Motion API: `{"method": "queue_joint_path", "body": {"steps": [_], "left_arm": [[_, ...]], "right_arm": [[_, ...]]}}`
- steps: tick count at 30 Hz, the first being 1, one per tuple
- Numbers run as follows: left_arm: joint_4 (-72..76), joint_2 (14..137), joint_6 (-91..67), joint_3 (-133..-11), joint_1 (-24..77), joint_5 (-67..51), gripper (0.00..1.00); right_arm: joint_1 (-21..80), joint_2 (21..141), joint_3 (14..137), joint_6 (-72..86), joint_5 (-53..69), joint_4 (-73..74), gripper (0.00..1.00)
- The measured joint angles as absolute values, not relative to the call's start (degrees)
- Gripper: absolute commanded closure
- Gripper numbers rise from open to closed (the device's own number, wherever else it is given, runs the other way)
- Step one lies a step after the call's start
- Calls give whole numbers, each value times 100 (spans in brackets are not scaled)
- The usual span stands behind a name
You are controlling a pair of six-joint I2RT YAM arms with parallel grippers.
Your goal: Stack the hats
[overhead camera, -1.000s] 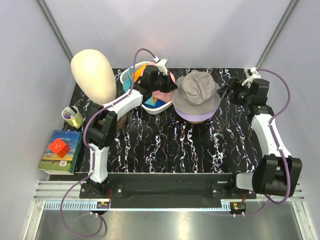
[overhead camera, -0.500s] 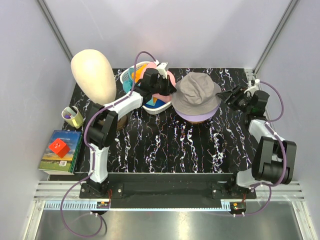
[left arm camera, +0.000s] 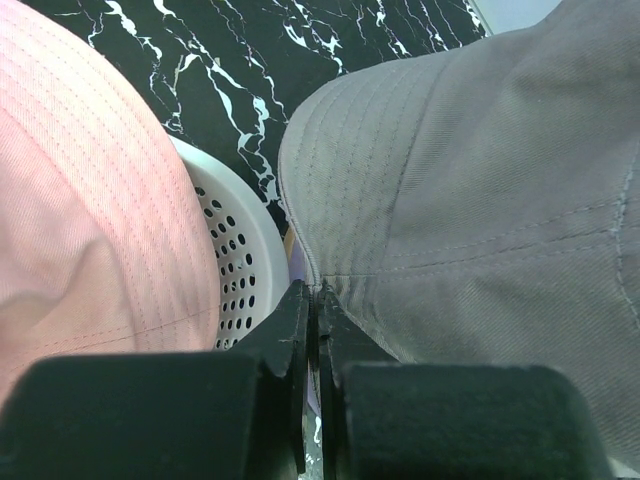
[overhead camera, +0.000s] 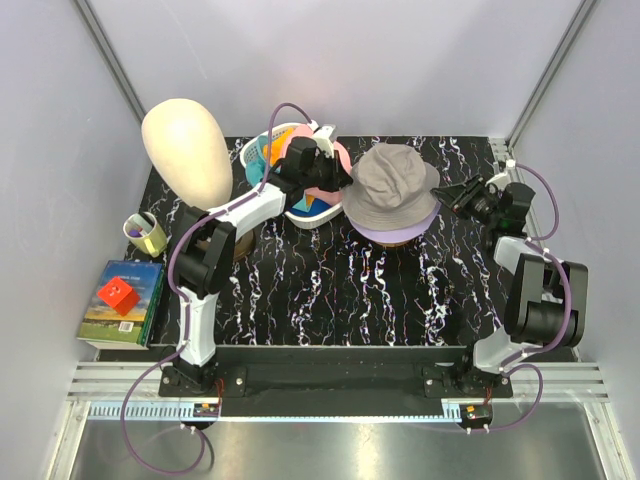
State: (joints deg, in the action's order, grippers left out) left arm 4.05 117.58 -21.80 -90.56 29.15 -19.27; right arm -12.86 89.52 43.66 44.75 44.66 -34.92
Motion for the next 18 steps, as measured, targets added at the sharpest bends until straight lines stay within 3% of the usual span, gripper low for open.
{"method": "queue_joint_path", "body": {"steps": [4,18], "left_arm": [[405,11758,-2178,-9056,2926,-1927,100],[397,11758,-2008,-9056,3098,-1769,100]], "right_arm": [[-1286,8997,4366,4506,4466,-3487,100],[-1273,8936,4377,3640,3769,-2191,100]]}}
